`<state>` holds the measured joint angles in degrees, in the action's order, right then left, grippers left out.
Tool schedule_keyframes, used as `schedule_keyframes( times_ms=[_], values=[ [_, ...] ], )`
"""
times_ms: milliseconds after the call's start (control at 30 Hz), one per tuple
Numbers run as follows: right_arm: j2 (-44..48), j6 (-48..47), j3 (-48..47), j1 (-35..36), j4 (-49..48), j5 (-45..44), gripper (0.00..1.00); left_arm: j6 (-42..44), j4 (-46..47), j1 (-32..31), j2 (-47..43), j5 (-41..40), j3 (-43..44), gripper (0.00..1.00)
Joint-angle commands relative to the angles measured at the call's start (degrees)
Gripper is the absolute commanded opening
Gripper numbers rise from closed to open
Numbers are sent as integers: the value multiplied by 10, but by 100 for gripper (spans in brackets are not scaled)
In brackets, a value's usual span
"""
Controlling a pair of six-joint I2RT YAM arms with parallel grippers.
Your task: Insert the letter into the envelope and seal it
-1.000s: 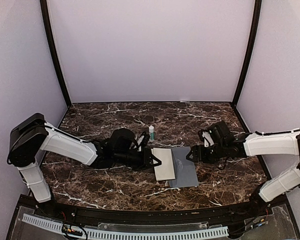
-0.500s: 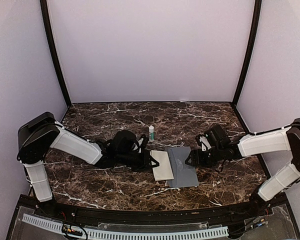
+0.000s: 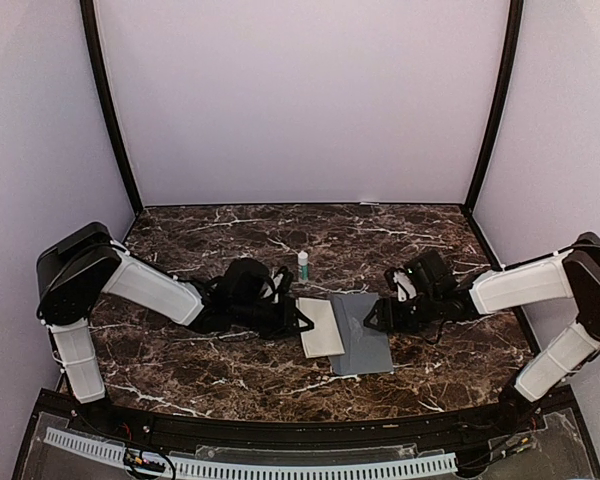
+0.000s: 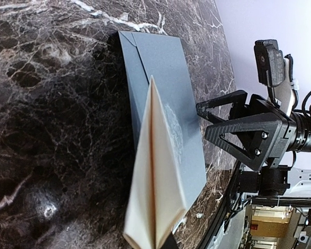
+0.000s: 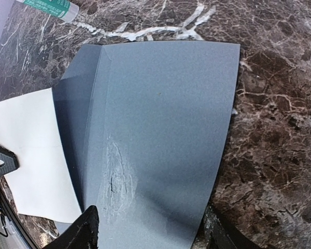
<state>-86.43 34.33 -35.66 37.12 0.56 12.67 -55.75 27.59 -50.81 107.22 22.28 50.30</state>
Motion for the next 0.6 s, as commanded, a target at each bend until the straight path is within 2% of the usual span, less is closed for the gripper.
schedule_keyframes(
  times_ms=[0, 233, 567],
  values=[
    [-19, 9, 8, 12, 10, 13, 66, 37, -19, 4, 7, 7, 0, 0],
    [-25, 14, 6, 17, 5, 17, 66, 62, -65, 4, 17, -1, 15, 0],
    [-28, 23, 2, 24, -1, 25, 65, 57, -54, 4, 31, 11, 20, 0]
  ],
)
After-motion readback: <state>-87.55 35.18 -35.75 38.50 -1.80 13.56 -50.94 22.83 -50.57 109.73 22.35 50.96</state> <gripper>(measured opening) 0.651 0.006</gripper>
